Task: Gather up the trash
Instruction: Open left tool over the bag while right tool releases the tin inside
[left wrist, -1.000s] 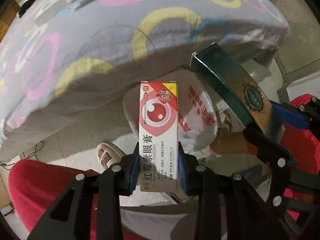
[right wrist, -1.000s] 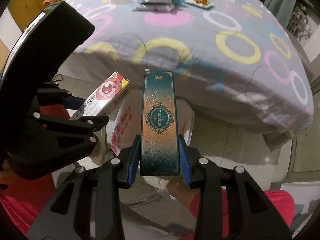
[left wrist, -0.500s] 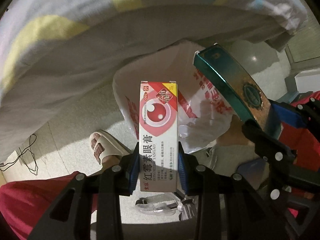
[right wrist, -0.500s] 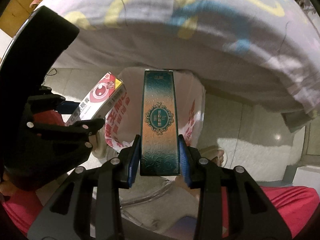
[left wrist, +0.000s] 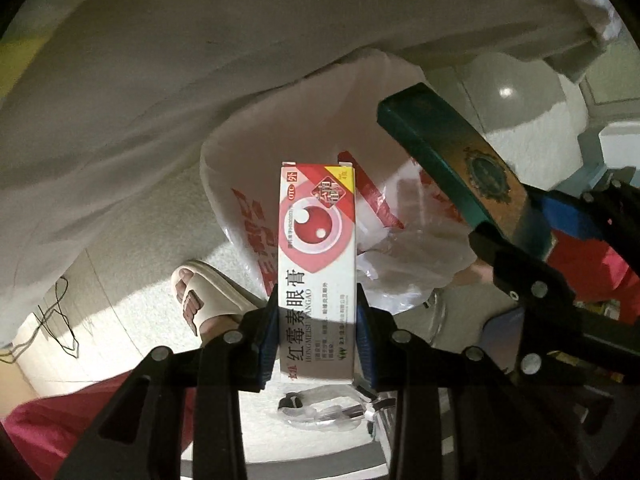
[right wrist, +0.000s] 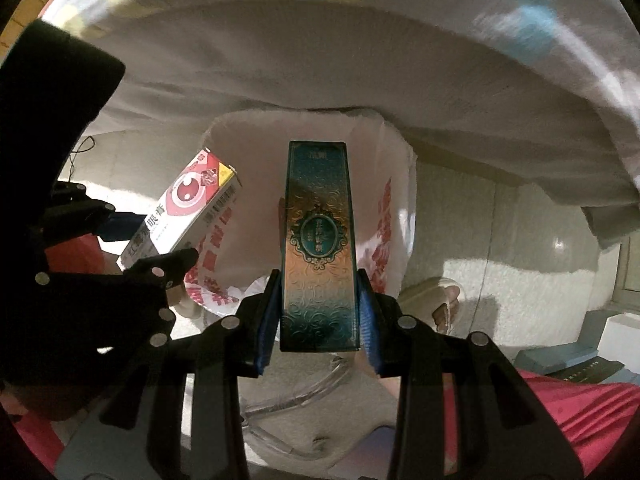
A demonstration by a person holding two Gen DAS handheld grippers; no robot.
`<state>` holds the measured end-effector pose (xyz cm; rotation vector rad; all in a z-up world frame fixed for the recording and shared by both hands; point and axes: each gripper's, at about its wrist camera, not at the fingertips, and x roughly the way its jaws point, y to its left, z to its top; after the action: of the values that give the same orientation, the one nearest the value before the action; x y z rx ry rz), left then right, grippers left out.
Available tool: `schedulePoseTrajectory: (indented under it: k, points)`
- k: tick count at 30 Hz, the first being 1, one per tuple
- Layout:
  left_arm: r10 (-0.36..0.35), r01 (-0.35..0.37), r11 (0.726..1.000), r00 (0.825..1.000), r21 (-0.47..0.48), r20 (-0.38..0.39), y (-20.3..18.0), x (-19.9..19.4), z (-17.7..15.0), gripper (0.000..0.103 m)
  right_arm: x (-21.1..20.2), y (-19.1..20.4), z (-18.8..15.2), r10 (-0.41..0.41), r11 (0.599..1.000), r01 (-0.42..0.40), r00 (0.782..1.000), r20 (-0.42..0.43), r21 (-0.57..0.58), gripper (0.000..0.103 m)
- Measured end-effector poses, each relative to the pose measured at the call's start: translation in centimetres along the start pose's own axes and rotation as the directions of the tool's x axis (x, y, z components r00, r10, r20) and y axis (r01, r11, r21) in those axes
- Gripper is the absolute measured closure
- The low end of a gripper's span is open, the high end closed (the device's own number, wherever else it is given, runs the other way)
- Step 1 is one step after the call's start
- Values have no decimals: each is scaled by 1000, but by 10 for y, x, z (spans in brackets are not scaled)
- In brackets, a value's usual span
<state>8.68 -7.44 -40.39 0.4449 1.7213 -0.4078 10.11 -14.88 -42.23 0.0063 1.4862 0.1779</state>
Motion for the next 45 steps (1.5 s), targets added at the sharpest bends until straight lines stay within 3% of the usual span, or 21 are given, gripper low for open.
schedulePoseTrajectory:
  k: [12, 32, 37, 41, 45]
  points:
    - [35, -29, 995, 998, 99, -54, -11, 18, 17, 70, 30, -10, 5, 28, 997, -23, 997, -73, 68, 67]
    - [24, -14, 997, 992, 79, -126, -6, 39, 28, 69, 66, -11, 18, 89, 992, -76, 987, -136, 101, 67]
    - [18, -12, 999, 989, 41, -146, -1, 45, 27, 56, 67, -13, 19, 91, 991, -76, 986, -141, 108, 67]
    - [33, -31, 999, 990, 16, -134, 3, 42, 25, 48, 64, -19, 19, 83, 989, -66, 987, -134, 130, 55]
    - [40, -40, 999, 993, 3, -111, 5, 30, 21, 42, 54, -23, 19, 87, 988, -71, 990, -115, 138, 51]
